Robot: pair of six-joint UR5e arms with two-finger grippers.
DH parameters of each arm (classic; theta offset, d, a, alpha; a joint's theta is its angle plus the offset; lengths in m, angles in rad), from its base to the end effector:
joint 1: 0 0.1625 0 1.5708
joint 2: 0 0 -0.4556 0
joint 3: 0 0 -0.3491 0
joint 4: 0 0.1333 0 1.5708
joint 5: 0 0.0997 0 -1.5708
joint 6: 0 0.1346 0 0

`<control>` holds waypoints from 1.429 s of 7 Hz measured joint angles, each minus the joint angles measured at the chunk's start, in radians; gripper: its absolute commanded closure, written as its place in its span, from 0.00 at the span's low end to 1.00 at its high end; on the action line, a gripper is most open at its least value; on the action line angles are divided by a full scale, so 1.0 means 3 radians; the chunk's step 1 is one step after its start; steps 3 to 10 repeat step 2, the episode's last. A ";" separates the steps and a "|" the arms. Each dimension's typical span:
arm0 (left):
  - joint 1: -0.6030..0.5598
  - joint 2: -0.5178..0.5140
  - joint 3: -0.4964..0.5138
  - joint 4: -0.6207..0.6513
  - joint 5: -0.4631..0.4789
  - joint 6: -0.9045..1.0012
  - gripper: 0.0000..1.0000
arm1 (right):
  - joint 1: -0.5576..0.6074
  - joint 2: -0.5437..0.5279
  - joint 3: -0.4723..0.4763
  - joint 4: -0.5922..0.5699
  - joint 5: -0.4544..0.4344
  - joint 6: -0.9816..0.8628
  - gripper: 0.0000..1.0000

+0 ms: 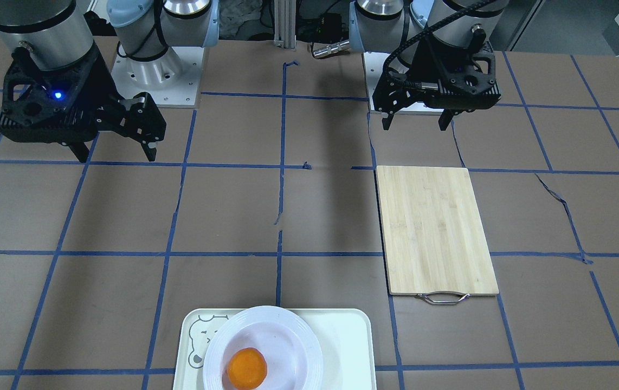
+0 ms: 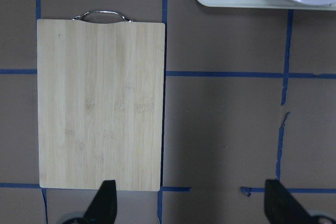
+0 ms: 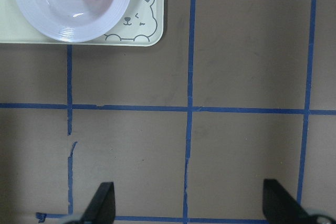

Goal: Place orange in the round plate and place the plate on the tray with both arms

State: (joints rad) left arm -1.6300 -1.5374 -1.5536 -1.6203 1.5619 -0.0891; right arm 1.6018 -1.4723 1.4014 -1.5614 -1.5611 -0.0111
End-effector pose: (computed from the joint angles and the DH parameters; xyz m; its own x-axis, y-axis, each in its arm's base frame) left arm -0.1599 -0.4246 0.5010 -0.9995 -0.0299 0.0090 -0.0299 0.9996 -0.0003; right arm 0.1501 -0.4964 0.5124 -0.9990 -0.0427 -0.0090 -0.0420 0.9972 -0.0616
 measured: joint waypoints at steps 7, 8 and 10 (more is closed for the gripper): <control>0.0001 0.0001 0.0010 -0.0049 -0.0002 0.0000 0.00 | 0.0003 -0.0014 0.0038 0.0016 -0.0005 -0.0047 0.00; 0.0001 0.0001 0.0010 -0.0049 -0.0002 0.0000 0.00 | 0.0003 -0.0014 0.0038 0.0016 -0.0005 -0.0047 0.00; 0.0001 0.0001 0.0010 -0.0049 -0.0002 0.0000 0.00 | 0.0003 -0.0014 0.0038 0.0016 -0.0005 -0.0047 0.00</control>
